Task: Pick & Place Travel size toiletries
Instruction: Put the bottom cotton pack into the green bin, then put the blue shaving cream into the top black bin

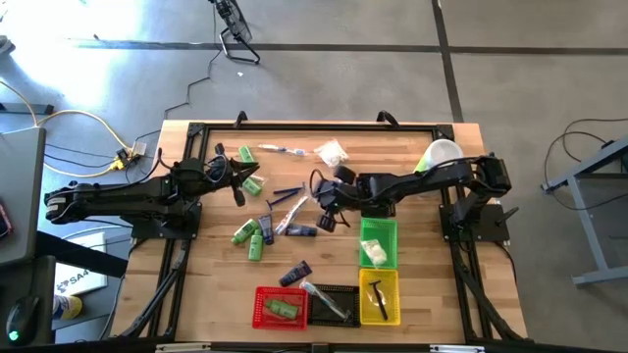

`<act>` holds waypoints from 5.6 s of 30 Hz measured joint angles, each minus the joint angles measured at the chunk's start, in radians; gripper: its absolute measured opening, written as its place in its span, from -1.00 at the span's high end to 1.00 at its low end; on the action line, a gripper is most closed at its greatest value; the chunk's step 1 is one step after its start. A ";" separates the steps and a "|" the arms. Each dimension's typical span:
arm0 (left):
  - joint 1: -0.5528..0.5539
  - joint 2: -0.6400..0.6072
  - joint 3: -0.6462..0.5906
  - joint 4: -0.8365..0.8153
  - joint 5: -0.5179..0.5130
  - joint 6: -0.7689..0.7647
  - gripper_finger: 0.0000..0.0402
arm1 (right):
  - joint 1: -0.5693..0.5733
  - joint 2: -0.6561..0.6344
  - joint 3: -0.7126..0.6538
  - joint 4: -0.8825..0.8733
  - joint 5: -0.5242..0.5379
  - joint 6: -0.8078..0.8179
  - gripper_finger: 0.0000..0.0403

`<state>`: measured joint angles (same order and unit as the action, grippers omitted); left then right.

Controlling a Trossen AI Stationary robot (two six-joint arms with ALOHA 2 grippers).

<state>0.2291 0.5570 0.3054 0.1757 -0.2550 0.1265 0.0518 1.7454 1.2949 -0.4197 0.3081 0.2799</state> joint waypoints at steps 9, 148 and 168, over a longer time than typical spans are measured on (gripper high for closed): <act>0.000 0.000 0.000 0.000 0.000 0.000 0.85 | 0.055 -0.010 0.000 -0.124 0.007 0.088 0.91; 0.000 0.000 0.000 0.060 -0.008 0.100 0.85 | 0.370 -0.399 -0.201 -0.425 0.085 0.564 0.50; 0.000 0.000 0.000 0.058 -0.008 0.100 0.85 | 0.254 -0.399 -0.201 -0.143 0.086 0.176 0.50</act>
<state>0.2291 0.5571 0.3050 0.2333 -0.2630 0.2265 0.3056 1.3460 1.0935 -0.5627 0.3939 0.4554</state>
